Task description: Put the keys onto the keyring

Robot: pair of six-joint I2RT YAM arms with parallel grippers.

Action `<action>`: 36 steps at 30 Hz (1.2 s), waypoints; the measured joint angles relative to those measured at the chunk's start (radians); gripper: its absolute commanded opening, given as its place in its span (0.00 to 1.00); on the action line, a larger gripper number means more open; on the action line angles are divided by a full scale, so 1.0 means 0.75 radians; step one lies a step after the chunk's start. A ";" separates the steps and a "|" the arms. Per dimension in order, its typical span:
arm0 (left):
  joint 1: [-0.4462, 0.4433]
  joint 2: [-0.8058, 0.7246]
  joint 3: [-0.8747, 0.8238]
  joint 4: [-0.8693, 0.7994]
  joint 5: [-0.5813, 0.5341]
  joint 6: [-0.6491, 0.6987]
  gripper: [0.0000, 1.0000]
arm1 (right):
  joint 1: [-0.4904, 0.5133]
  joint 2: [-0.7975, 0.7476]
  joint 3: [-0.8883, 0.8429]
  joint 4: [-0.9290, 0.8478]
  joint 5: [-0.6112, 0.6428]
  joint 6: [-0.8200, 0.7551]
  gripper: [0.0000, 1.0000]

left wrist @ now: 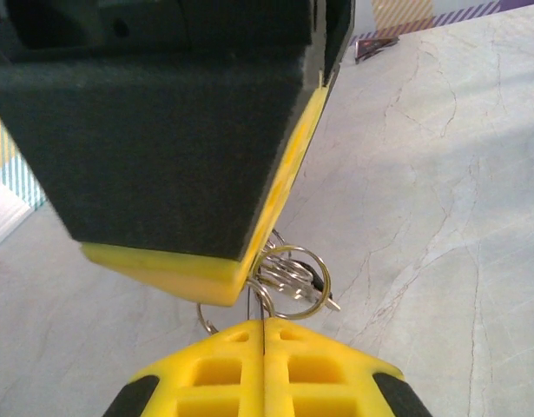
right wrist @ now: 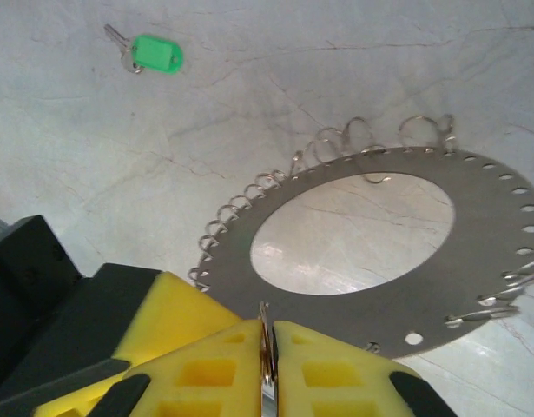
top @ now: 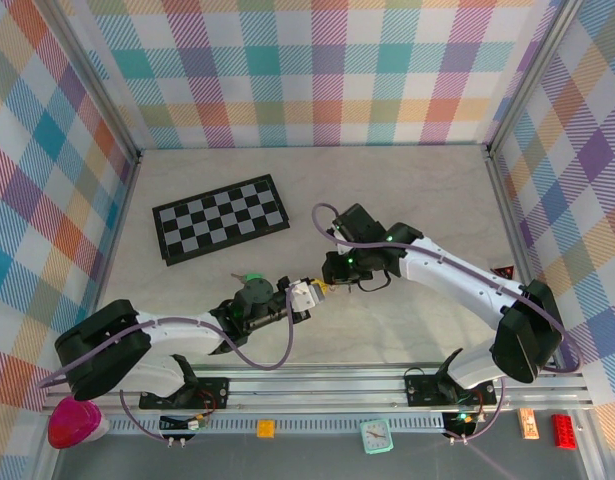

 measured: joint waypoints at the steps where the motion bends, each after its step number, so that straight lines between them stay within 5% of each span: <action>1: 0.000 -0.004 0.001 -0.003 -0.001 0.001 0.00 | 0.000 0.001 0.004 -0.005 0.003 -0.003 0.16; 13: 0.000 -0.007 0.001 -0.006 -0.010 0.019 0.00 | 0.000 0.051 0.028 -0.009 -0.033 -0.011 0.15; 19: 0.000 -0.007 0.001 -0.010 -0.010 0.029 0.00 | 0.000 0.063 0.033 -0.006 -0.041 -0.017 0.02; 24: 0.000 -0.027 0.001 -0.023 -0.026 0.022 0.22 | 0.001 0.076 0.065 -0.021 -0.032 -0.042 0.00; 29: 0.031 -0.226 -0.007 -0.096 -0.062 -0.046 0.29 | -0.001 0.087 0.111 -0.020 -0.012 -0.136 0.00; 36: 0.239 -0.588 0.066 -0.346 0.033 -0.188 0.31 | -0.001 0.087 0.111 0.010 -0.007 -0.334 0.00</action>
